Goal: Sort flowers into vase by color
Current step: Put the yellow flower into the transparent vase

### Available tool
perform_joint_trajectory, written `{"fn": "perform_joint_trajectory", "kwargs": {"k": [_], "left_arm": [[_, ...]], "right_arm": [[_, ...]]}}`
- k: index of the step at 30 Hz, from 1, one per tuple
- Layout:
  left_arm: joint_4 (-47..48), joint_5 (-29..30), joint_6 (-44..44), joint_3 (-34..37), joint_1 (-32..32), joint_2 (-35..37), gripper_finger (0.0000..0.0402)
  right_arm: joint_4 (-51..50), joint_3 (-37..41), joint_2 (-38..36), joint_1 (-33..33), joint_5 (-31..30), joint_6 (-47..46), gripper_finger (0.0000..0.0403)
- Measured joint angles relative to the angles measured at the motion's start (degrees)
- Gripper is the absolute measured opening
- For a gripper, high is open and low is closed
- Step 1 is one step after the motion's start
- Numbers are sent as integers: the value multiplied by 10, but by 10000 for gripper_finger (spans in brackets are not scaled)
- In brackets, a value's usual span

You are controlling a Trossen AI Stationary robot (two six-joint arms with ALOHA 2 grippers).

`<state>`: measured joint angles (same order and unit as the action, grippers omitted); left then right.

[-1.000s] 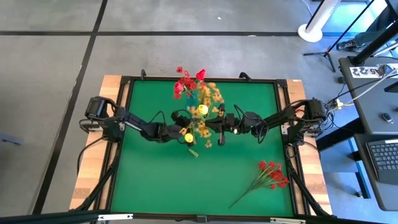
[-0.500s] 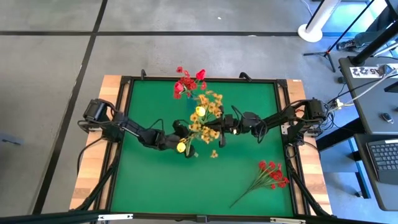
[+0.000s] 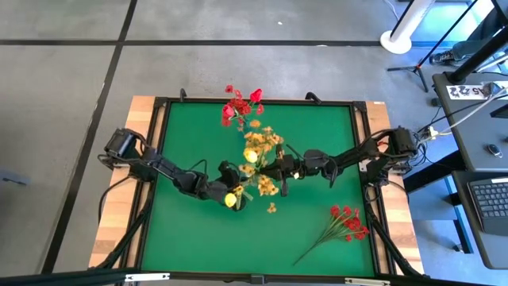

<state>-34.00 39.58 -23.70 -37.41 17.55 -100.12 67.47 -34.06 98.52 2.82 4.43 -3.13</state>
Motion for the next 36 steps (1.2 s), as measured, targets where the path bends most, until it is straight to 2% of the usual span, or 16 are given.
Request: {"fn": "perform_joint_trajectory", "kwargs": {"k": [6, 13, 21, 24, 29, 33, 36], "left_arm": [[4, 52, 4, 1, 18, 13, 4], [16, 70, 27, 1, 40, 54, 5], [72, 113, 25, 0, 64, 92, 5], [82, 119, 14, 0, 71, 94, 5], [90, 122, 12, 0, 82, 94, 5], [91, 124, 8, 0, 84, 94, 5], [91, 124, 7, 0, 85, 94, 5]], "right_arm": [[-4, 0, 0, 14, -20, 14, 0], [-50, -1, -1, 14, -21, 15, 0], [-60, -1, -1, 13, 6, 5, 5], [-66, -1, -1, 13, 22, -7, 32], [-111, 1, -26, 14, 53, -27, 113], [-166, 1, -58, 13, 47, -27, 169], [-196, 2, -82, 13, 40, -25, 194]]}}
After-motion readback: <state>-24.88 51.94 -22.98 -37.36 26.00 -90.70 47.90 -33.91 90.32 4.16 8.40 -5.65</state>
